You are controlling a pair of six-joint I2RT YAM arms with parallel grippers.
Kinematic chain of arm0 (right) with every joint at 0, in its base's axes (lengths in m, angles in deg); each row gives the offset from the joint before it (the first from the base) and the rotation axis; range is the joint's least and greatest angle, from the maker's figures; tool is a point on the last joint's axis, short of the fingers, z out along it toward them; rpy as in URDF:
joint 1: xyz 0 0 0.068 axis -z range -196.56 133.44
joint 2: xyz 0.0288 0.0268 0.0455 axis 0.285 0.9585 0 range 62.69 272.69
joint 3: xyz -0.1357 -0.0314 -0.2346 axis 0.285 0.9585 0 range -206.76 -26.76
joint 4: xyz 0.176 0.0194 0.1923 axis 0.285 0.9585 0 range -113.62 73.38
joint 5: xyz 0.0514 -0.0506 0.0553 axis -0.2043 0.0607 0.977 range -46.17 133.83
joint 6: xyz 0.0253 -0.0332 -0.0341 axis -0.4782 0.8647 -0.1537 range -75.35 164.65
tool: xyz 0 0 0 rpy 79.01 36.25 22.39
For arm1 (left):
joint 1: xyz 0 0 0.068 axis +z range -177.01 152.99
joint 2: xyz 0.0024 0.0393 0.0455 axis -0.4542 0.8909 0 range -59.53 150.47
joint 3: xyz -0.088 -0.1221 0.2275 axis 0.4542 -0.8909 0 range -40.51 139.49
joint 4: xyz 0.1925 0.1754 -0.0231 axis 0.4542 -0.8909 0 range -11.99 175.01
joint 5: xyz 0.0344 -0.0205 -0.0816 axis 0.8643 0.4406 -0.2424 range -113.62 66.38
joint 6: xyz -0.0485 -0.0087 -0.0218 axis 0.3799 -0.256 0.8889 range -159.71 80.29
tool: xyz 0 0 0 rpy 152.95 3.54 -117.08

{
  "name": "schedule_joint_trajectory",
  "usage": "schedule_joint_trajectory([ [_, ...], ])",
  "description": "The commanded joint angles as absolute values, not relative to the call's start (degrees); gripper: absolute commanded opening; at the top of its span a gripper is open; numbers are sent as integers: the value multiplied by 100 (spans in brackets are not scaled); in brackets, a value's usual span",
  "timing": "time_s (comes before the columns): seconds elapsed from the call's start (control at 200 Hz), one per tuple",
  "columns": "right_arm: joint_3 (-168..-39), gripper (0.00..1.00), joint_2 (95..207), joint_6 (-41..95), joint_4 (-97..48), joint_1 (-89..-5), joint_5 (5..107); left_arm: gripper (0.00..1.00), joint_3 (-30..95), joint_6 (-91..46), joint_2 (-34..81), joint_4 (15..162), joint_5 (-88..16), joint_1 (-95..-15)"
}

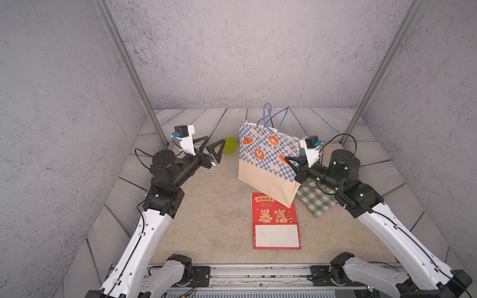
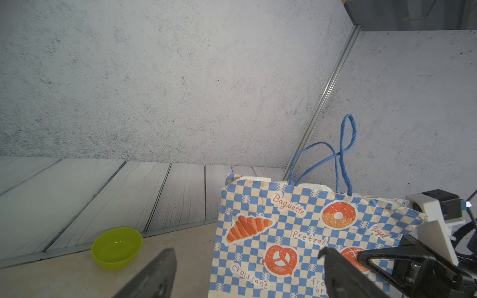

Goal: Put away the paper bag
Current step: Press the paper bag.

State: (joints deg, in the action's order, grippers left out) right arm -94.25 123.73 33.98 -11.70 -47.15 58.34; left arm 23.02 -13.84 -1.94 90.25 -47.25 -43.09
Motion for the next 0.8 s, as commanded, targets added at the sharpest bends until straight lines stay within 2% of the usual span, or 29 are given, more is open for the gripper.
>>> schedule_joint_trajectory([
  [0.0,-9698,0,12471,2852,-1572,-4904,4946,90,2347,-1533,-224,8872,-4206,-4536],
  [0.165,-9736,0,12691,3195,-1384,-5157,4665,90,2470,-1488,-252,8477,-3605,-4807],
  [0.335,-9623,0,12948,3609,-1703,-5443,4194,89,2655,-745,-415,7796,-2947,-4890],
  [0.535,-9352,0,13278,5013,-2424,-5906,4155,87,3529,215,-203,6470,-2522,-4890],
  [0.681,-9126,0,13547,5845,-3046,-6041,4064,84,4413,824,117,5361,-2404,-4890],
  [0.796,-9067,0,13764,6176,-3365,-6058,3904,82,4717,1120,229,5019,-2630,-4890],
])
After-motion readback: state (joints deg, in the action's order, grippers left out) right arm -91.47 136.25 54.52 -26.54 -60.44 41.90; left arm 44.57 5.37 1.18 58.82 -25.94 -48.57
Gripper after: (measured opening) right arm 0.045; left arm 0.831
